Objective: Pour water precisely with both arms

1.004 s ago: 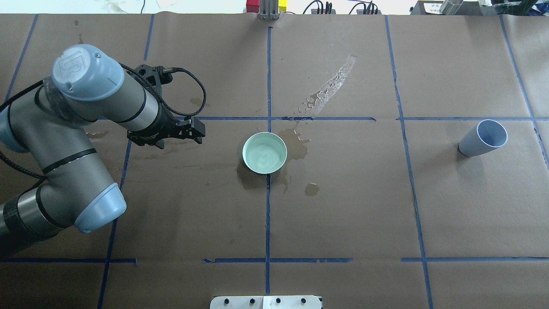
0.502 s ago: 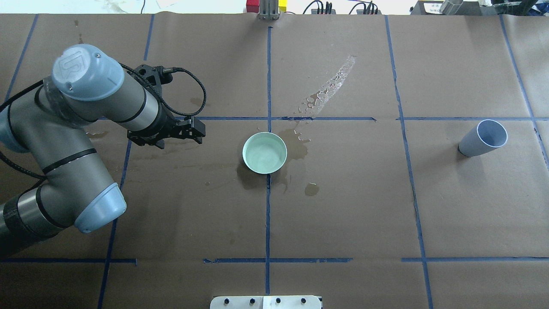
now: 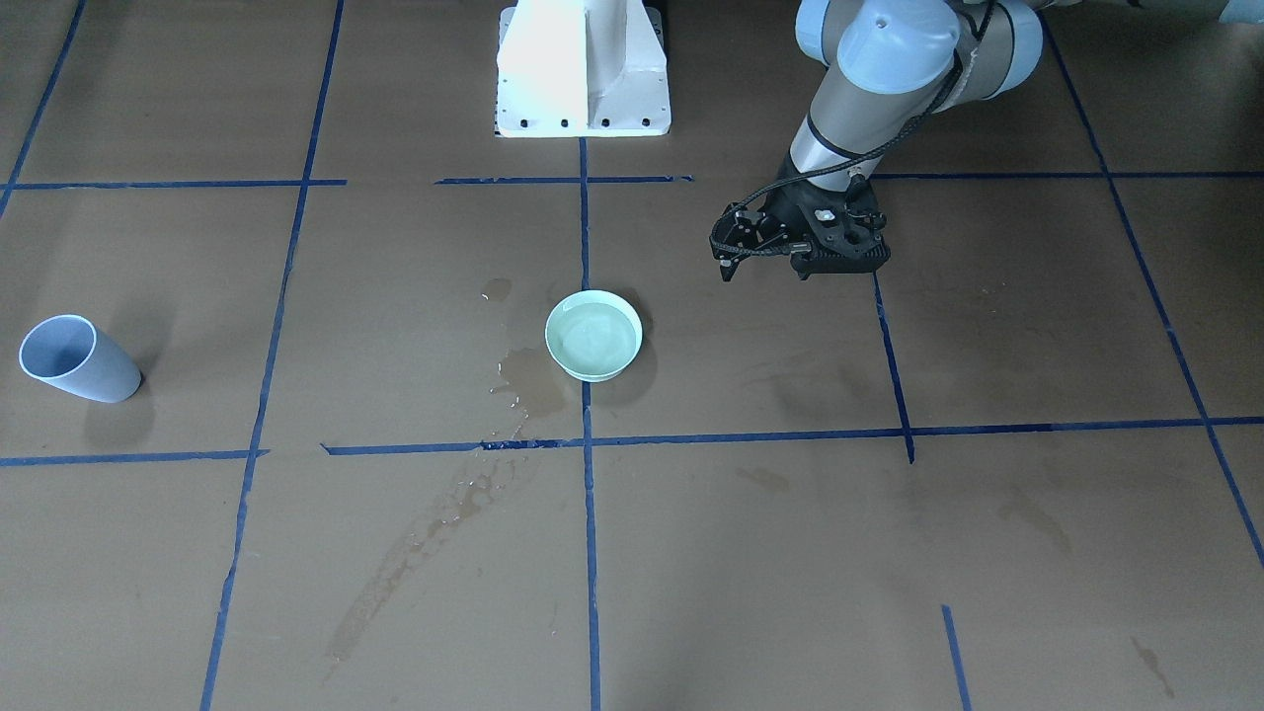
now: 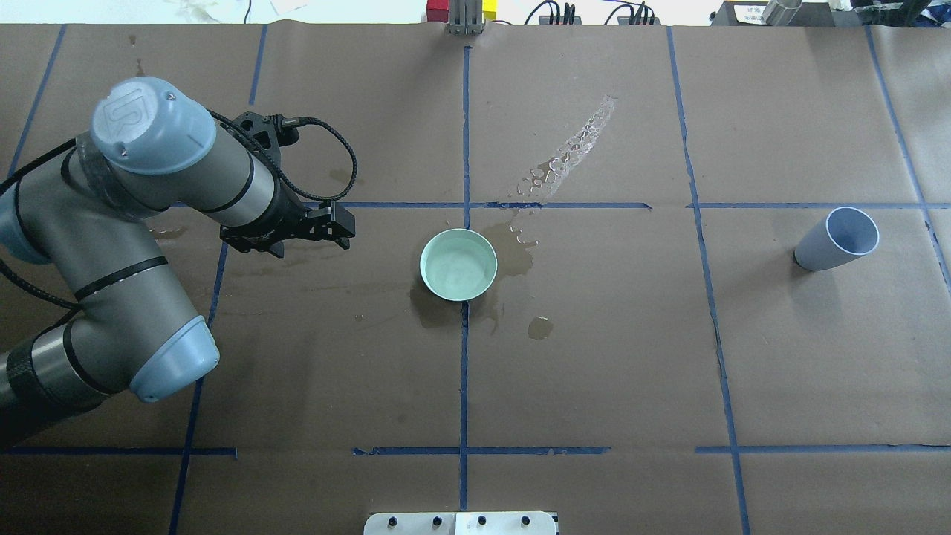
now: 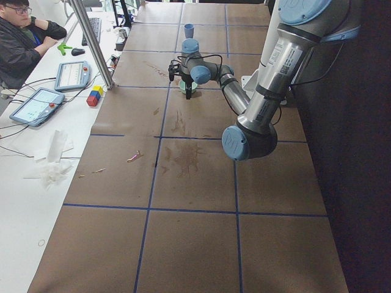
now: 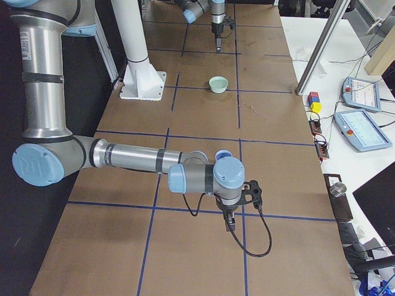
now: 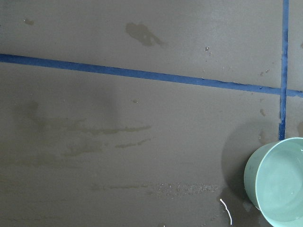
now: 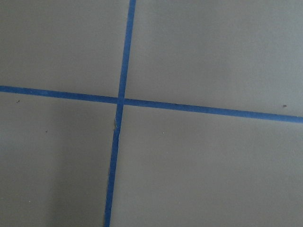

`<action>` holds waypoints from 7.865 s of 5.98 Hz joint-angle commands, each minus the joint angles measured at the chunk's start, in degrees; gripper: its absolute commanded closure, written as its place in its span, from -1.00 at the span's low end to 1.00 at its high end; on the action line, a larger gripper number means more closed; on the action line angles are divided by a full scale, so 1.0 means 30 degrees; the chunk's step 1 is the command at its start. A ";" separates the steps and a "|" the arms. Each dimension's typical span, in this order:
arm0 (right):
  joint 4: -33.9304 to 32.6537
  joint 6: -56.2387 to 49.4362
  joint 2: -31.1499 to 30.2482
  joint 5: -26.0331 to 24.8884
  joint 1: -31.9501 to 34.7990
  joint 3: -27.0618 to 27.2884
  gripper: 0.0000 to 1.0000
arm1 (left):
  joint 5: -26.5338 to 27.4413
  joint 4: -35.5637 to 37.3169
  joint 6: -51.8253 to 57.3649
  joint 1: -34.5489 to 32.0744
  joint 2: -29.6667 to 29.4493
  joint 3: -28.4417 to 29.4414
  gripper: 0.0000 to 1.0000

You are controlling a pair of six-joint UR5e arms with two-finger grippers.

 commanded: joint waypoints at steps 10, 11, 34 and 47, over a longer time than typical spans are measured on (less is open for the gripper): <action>0.0059 -0.0020 -0.0539 0.0064 0.0026 -0.0006 -1.00 | 0.3198 -0.2997 -0.6765 0.3348 -0.4558 0.6404 -0.93; 0.0059 -0.0020 -0.0568 0.0064 0.0026 -0.0006 -1.00 | 0.3199 -0.3171 -0.6827 0.3349 -0.4792 0.7016 -0.81; 0.0732 -0.0020 -0.1037 0.0064 0.0026 0.0023 -1.00 | -0.7700 -1.2135 1.1190 -0.9776 0.8800 0.8483 1.00; 0.0732 -0.0049 -0.1066 0.0035 0.0026 0.0023 -1.00 | -0.7612 -1.2548 1.0341 -0.7696 0.8683 0.8663 -0.02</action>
